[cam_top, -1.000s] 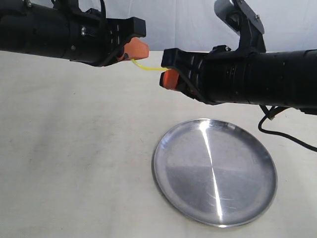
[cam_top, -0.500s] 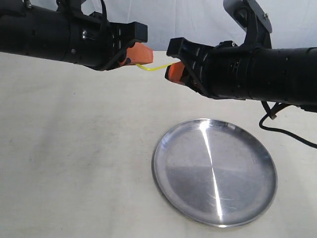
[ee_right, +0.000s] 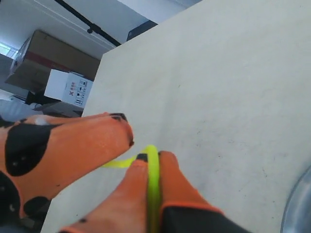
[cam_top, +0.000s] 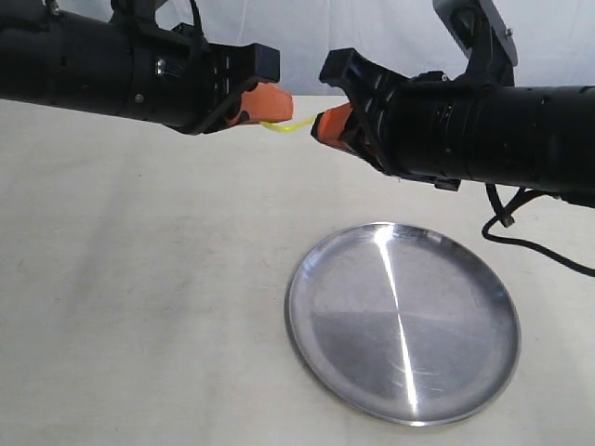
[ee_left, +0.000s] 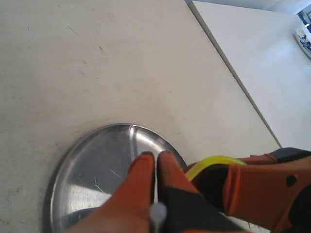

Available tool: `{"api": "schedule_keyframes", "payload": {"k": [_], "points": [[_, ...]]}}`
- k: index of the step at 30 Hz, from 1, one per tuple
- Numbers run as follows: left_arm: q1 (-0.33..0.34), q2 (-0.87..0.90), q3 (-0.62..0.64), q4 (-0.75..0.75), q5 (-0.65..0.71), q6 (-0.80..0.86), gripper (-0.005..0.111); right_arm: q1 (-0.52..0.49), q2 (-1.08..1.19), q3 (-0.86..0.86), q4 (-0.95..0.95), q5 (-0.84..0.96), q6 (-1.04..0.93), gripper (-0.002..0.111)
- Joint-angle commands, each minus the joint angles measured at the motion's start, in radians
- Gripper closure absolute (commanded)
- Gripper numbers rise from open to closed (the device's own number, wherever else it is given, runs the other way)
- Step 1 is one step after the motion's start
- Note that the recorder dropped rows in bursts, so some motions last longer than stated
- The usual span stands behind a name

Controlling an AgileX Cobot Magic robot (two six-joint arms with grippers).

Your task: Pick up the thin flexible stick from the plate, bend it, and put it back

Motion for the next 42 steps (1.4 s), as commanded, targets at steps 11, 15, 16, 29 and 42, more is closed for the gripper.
{"api": "schedule_keyframes", "payload": {"k": [11,15,16,29,42], "points": [[-0.097,0.001,0.009,-0.005,0.057,0.032,0.107,-0.001,-0.009,-0.035,0.033,0.032,-0.045,0.108],[-0.097,0.001,0.009,0.005,0.057,0.032,0.107,-0.001,-0.009,-0.035,0.033,0.029,-0.045,0.108],[-0.097,0.001,0.009,0.01,0.059,0.031,0.107,-0.001,-0.009,-0.035,0.033,0.025,-0.045,0.108],[-0.097,0.001,0.009,0.073,0.084,0.029,0.107,-0.001,-0.009,-0.093,0.033,-0.02,-0.034,0.108],[-0.097,0.001,0.009,0.206,0.085,0.022,0.107,-0.001,-0.009,-0.093,0.033,-0.096,-0.022,0.108]]}}
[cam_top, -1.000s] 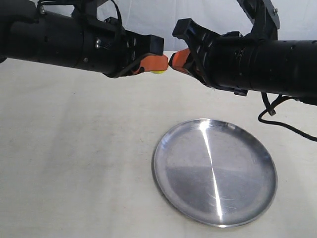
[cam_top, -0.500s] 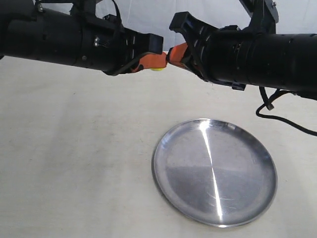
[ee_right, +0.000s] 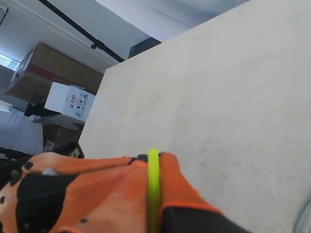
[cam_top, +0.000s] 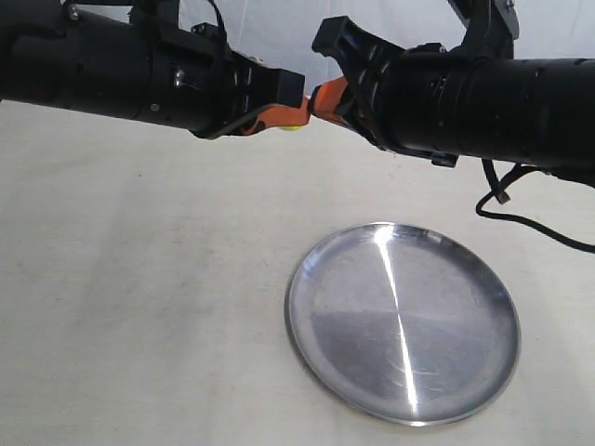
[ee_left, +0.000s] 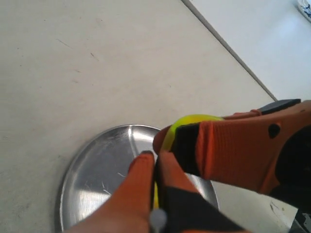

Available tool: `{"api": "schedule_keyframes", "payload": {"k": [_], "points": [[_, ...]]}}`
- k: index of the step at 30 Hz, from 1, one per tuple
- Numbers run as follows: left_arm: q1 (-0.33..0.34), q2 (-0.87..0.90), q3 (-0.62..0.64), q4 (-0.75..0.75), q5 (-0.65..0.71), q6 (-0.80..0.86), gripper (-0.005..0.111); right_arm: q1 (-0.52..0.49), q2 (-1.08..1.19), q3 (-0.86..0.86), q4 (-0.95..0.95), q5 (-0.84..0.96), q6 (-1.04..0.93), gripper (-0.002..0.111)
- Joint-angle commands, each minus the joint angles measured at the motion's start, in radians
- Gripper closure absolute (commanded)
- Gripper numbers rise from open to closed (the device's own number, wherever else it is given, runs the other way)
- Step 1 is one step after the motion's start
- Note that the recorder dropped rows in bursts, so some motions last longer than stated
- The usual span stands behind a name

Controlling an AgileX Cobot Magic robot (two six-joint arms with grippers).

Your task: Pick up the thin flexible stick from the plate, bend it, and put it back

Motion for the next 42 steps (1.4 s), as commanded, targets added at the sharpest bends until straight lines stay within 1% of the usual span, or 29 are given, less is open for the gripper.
{"api": "schedule_keyframes", "payload": {"k": [1,7,15,23,32,42], "points": [[-0.023,0.012,0.019,0.103,0.138,-0.005,0.107,-0.003,-0.017,-0.035,0.022,-0.035,-0.004,0.108],[-0.023,0.012,0.019,0.152,0.171,-0.003,0.107,-0.003,-0.017,-0.035,0.022,-0.038,0.004,0.108],[-0.023,0.012,0.019,0.221,0.224,-0.001,0.107,-0.003,-0.017,-0.035,0.022,-0.051,0.104,0.108],[-0.023,0.012,0.019,0.297,0.245,0.001,0.107,-0.003,-0.017,-0.035,0.022,-0.086,0.22,0.108],[-0.023,0.012,0.019,0.457,0.269,0.001,0.107,-0.003,-0.017,-0.035,0.022,-0.092,0.359,0.108],[-0.023,0.012,0.019,0.664,0.265,0.001,0.107,-0.003,-0.013,-0.035,0.022,-0.108,0.384,0.109]]}}
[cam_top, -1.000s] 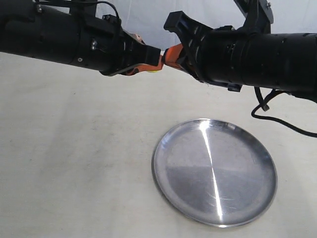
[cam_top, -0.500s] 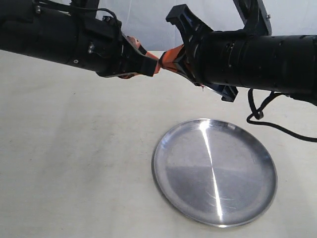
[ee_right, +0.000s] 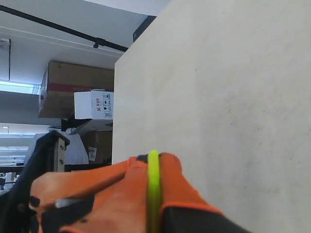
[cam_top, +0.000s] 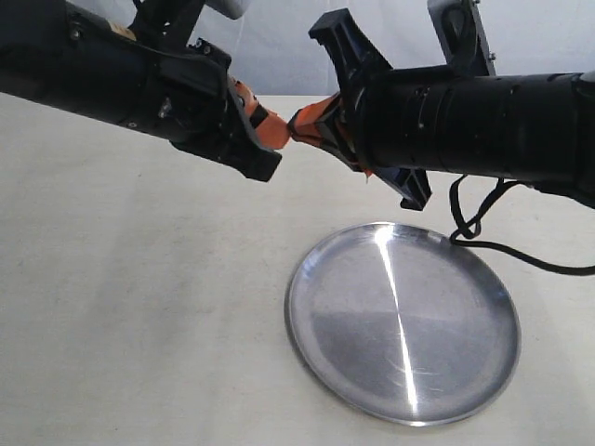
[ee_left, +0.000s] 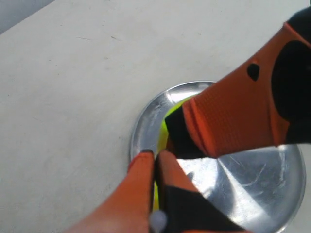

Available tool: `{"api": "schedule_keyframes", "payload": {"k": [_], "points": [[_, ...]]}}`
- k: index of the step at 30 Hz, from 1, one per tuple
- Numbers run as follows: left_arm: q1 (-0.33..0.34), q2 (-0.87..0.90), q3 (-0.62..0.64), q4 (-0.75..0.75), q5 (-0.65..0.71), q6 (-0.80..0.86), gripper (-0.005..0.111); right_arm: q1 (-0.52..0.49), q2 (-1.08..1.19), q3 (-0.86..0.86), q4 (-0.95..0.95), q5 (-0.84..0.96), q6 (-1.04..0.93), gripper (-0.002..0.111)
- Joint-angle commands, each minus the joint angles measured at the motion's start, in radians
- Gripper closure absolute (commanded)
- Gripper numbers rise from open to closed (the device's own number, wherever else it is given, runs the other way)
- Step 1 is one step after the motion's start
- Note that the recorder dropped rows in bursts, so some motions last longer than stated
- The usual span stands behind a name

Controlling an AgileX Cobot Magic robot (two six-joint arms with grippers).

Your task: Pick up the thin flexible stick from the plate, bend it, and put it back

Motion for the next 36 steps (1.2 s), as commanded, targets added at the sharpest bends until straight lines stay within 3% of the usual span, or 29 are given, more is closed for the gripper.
{"api": "schedule_keyframes", "payload": {"k": [1,13,23,36], "points": [[-0.002,0.025,0.045,0.217,0.205,0.001,0.107,-0.022,-0.03,-0.035,0.052,-0.135,0.001,0.109],[-0.002,0.025,0.045,0.396,0.184,0.004,0.107,-0.022,-0.029,-0.035,0.052,-0.137,0.021,0.109],[-0.002,0.025,0.045,0.661,0.184,0.004,0.107,-0.022,-0.029,-0.035,0.052,-0.127,0.023,0.109],[-0.002,0.025,0.045,0.789,0.131,0.004,0.107,-0.022,-0.029,-0.035,0.052,-0.116,-0.019,0.109]]}}
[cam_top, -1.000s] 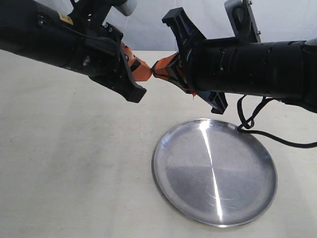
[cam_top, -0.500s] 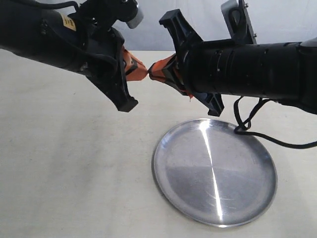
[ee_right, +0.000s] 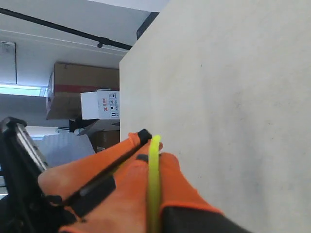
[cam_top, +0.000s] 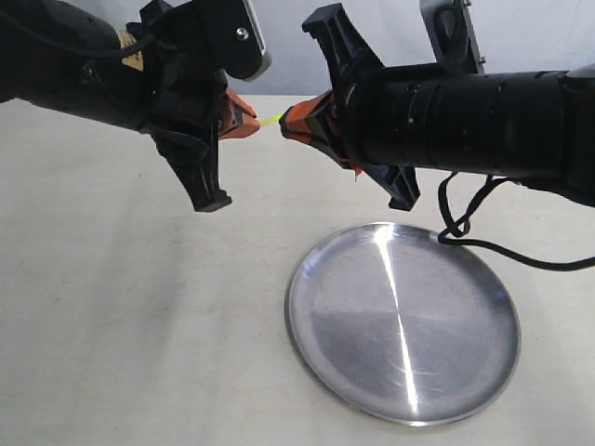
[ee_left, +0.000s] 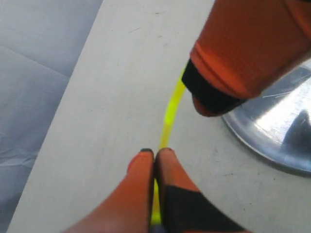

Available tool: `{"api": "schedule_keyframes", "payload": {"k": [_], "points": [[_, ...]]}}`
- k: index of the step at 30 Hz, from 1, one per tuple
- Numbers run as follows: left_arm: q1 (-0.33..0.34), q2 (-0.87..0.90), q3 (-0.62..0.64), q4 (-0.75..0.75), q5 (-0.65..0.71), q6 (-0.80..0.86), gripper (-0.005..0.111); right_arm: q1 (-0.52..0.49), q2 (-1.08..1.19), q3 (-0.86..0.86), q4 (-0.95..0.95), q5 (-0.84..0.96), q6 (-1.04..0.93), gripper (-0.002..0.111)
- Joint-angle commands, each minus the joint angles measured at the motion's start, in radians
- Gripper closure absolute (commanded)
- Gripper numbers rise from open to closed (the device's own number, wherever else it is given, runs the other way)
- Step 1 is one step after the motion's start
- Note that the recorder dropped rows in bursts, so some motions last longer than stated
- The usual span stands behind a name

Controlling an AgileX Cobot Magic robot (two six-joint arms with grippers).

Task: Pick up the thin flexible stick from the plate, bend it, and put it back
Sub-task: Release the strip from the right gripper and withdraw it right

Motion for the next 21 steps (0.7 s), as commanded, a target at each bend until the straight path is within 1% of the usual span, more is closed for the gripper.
{"api": "schedule_keyframes", "payload": {"k": [1,5,8,12,17,21], "points": [[0.039,0.031,0.049,0.183,0.192,0.0,0.107,-0.029,-0.047,-0.025,0.032,-0.124,-0.065,0.109],[0.036,0.031,0.049,0.176,0.183,0.0,0.107,-0.029,-0.047,-0.025,0.032,-0.132,-0.139,0.109],[0.036,0.031,0.049,0.14,0.183,-0.002,0.107,-0.029,-0.047,-0.025,0.032,-0.132,-0.149,0.109],[0.036,0.031,0.049,0.131,0.183,-0.022,0.107,-0.029,-0.047,-0.025,-0.04,-0.134,-0.15,0.109],[0.036,0.03,0.045,0.131,0.194,-0.216,0.107,-0.031,-0.047,-0.025,-0.164,-0.181,-0.15,0.109],[0.038,0.019,0.045,0.128,0.194,-0.357,0.107,-0.058,-0.059,-0.025,-0.227,-0.216,-0.158,0.109]]}}
